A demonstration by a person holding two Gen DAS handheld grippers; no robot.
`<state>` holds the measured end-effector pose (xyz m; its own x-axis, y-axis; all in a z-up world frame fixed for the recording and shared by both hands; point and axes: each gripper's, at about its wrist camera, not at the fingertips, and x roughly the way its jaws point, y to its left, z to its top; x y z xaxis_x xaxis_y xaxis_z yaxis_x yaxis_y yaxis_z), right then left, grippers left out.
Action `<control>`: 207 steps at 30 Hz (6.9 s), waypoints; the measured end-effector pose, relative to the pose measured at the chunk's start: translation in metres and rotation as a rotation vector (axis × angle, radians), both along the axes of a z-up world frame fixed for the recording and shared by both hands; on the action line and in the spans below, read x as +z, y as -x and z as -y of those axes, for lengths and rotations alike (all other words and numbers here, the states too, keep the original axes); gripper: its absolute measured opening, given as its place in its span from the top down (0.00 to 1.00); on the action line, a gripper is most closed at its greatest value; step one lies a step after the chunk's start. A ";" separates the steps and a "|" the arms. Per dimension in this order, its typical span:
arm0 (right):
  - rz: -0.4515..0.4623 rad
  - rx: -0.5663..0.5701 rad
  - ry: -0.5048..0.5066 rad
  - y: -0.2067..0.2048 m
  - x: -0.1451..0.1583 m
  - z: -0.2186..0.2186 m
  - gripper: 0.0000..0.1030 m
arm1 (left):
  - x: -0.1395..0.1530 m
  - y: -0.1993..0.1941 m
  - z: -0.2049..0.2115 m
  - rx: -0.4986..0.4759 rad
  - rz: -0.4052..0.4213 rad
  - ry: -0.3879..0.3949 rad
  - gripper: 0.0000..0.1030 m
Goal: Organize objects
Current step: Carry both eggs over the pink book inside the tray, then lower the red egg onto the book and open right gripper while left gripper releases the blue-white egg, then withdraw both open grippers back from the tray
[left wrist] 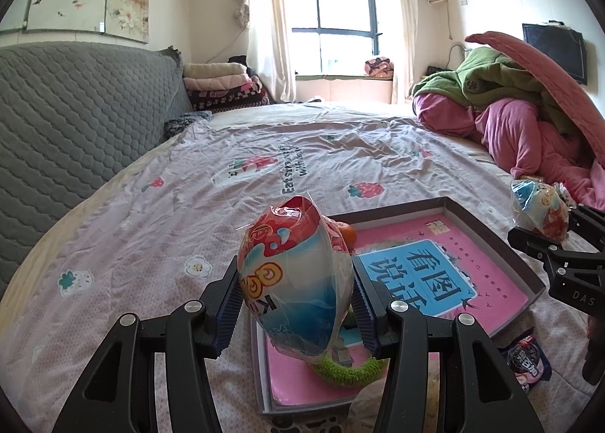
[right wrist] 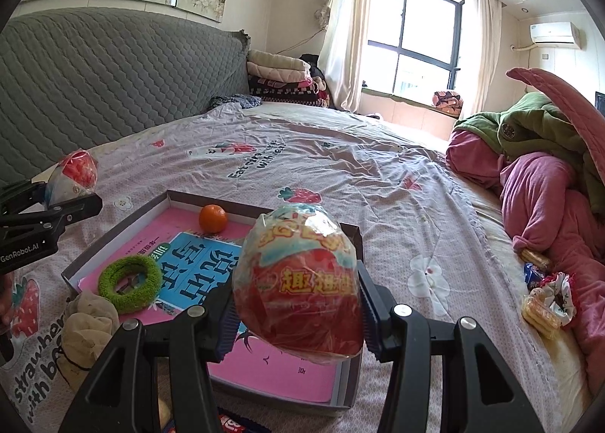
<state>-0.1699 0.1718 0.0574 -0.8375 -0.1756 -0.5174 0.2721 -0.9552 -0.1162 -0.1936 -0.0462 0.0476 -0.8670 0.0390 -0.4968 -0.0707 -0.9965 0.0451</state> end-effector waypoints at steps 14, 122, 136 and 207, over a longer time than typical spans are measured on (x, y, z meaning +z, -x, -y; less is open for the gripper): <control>0.042 0.015 -0.012 0.011 -0.010 0.002 0.49 | -0.020 0.023 0.013 0.034 0.067 0.004 0.48; 0.277 -0.044 0.002 0.025 -0.046 -0.005 0.41 | -0.055 0.034 0.027 0.015 0.262 -0.145 0.42; 0.241 -0.032 -0.016 0.019 -0.039 -0.001 0.41 | -0.047 0.028 0.023 -0.001 0.236 -0.136 0.42; 0.158 0.061 0.129 -0.019 0.005 -0.005 0.40 | 0.012 -0.068 -0.015 0.042 0.075 -0.141 0.41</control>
<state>-0.1505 0.1764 0.0621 -0.7339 -0.2970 -0.6109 0.3349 -0.9407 0.0550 -0.1256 -0.0315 0.0592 -0.8298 0.0774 -0.5527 -0.0263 -0.9947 -0.0997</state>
